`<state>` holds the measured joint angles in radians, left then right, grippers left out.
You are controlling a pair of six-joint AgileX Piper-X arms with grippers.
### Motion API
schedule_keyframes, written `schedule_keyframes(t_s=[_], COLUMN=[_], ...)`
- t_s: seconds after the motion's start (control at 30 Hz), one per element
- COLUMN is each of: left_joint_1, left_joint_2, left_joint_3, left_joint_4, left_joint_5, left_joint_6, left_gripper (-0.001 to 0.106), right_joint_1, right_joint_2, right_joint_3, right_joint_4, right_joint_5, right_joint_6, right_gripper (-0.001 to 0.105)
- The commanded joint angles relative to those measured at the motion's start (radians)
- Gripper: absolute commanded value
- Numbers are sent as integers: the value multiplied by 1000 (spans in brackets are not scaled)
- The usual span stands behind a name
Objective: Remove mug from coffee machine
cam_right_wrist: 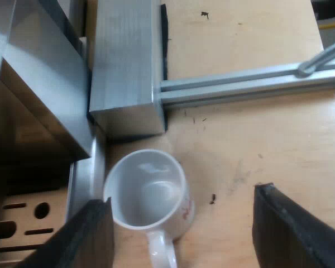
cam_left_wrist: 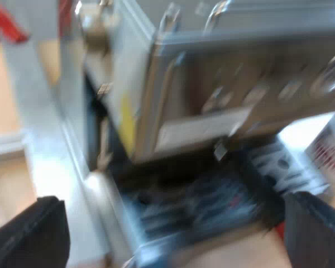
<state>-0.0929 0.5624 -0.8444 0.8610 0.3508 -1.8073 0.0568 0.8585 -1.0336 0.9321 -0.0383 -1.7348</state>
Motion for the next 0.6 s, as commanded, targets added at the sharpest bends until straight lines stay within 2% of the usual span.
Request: schedule_keyframes(t_s=[0.03, 0.07, 0.23, 0.4, 0.6], left_joint_1=[1, 1, 1, 1, 1], left_joint_2=[-4, -4, -8, -54, -173], left_joint_3=[-15, -29, -49, -49, -49], left_joint_4=[41, 80, 114, 116, 116], left_joint_5=[-52, -94, -132, -132, -132], left_joint_6=[25, 55, 57, 59, 65], left_gripper=[80, 80, 80, 80, 80], right_joint_1=[-56, -65, -63, -63, -63], right_joint_2=[-14, -25, -78, -151, -296], right_joint_3=[-7, -4, -4, -4, -4], right_joint_4=[17, 7, 7, 15, 14], right_joint_5=[-19, -1, 29, 38, 38], right_joint_6=[-59, -59, -84, -84, -119], right_gripper=[56, 56, 56, 56, 56])
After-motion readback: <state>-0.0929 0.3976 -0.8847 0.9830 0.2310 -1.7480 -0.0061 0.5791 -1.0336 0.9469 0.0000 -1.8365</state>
